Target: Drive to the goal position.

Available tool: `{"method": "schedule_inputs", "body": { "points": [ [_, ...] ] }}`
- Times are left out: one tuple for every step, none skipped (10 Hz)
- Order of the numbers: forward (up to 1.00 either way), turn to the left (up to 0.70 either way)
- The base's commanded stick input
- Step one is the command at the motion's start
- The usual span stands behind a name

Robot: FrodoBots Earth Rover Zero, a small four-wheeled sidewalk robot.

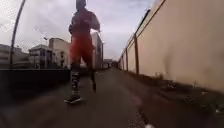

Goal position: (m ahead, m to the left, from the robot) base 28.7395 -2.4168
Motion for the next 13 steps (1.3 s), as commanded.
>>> {"method": "schedule_inputs", "body": {
  "points": [
    [1.00,0.00],
    [1.00,0.00],
    [1.00,0.00],
    [1.00,0.00],
    [1.00,0.00],
    [1.00,0.00],
    [1.00,0.00],
    [1.00,0.00],
    [1.00,0.00],
    [1.00,0.00],
    [1.00,0.00],
    [1.00,0.00],
    [1.00,0.00]
  ]
}}
